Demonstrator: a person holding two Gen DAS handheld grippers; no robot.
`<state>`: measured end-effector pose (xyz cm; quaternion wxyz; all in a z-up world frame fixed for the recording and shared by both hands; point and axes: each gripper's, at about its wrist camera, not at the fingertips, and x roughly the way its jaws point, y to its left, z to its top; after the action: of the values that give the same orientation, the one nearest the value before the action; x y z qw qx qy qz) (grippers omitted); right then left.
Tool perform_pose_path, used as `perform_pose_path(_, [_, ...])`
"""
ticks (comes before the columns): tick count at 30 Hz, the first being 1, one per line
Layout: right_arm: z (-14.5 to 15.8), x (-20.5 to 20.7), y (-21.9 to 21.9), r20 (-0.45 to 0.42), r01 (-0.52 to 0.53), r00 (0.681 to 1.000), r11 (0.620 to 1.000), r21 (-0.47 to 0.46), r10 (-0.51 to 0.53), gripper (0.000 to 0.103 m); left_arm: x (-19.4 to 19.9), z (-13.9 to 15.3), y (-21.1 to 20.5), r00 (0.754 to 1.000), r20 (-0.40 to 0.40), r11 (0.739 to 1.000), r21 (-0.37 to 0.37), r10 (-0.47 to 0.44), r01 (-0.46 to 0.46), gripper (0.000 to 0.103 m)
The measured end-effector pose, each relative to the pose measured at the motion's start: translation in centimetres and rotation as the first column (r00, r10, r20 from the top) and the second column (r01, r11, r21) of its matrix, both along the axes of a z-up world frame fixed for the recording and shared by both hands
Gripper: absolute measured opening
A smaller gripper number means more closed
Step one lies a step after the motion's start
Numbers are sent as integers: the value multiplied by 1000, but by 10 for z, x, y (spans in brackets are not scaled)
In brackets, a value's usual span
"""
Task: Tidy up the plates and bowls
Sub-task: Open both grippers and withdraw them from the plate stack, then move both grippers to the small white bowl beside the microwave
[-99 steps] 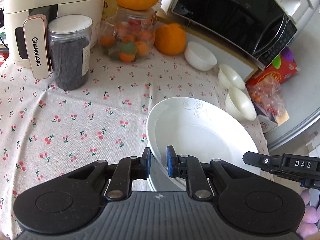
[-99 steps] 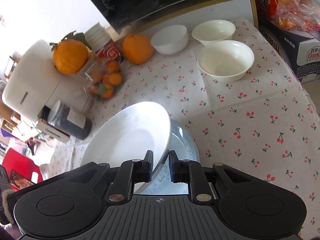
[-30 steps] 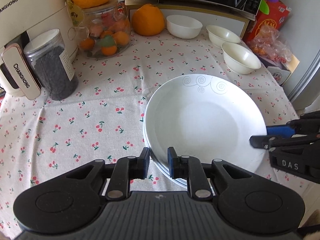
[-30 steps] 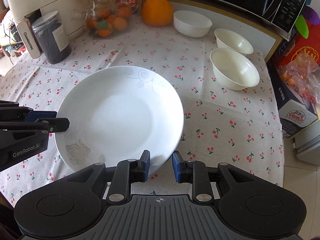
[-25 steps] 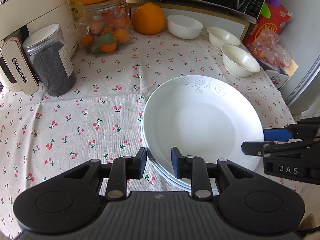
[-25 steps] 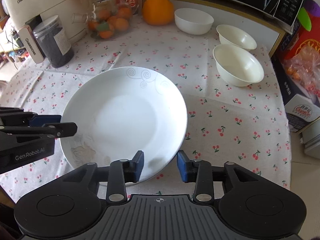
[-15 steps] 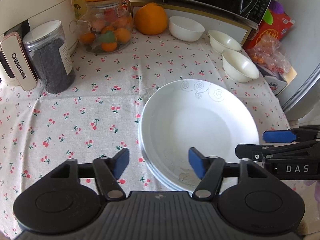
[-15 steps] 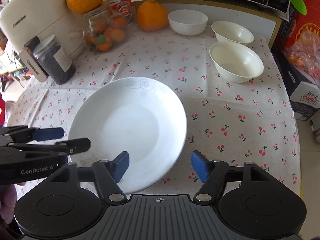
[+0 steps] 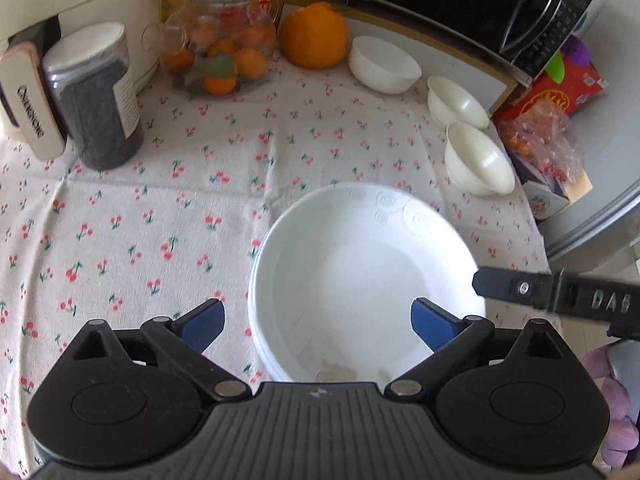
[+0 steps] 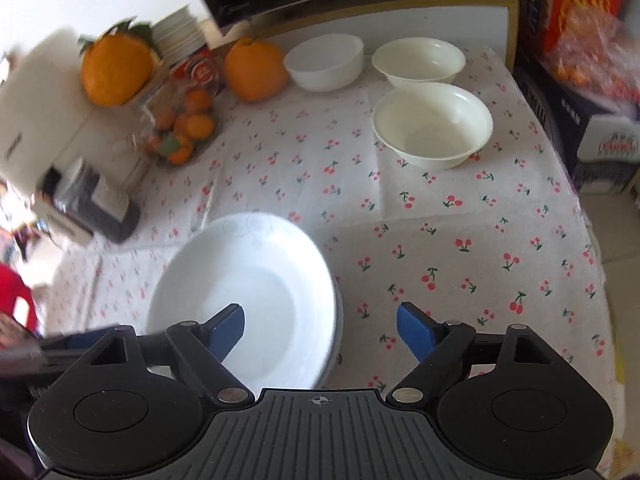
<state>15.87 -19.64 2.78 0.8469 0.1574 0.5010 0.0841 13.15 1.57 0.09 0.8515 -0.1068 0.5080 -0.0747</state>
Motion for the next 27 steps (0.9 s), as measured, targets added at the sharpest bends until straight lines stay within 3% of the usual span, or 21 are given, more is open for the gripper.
perform_pose_path(2, [3, 10, -8, 0, 31, 1000, 998, 46, -31, 88, 7, 5, -1, 1000, 11, 1000, 0, 21, -21, 101])
perform_pose_path(8, [13, 41, -22, 52, 70, 996, 996, 52, -73, 89, 36, 25, -9, 997, 46, 998, 21, 56, -57, 102])
perform_pose_path(20, [20, 126, -36, 100, 58, 992, 984, 166, -75, 89, 110, 44, -23, 985, 147, 976, 183, 91, -118, 102])
perform_pose_path(27, [9, 173, -55, 225, 9, 972, 965, 263, -70, 93, 160, 33, -24, 975, 178, 974, 160, 133, -162, 102])
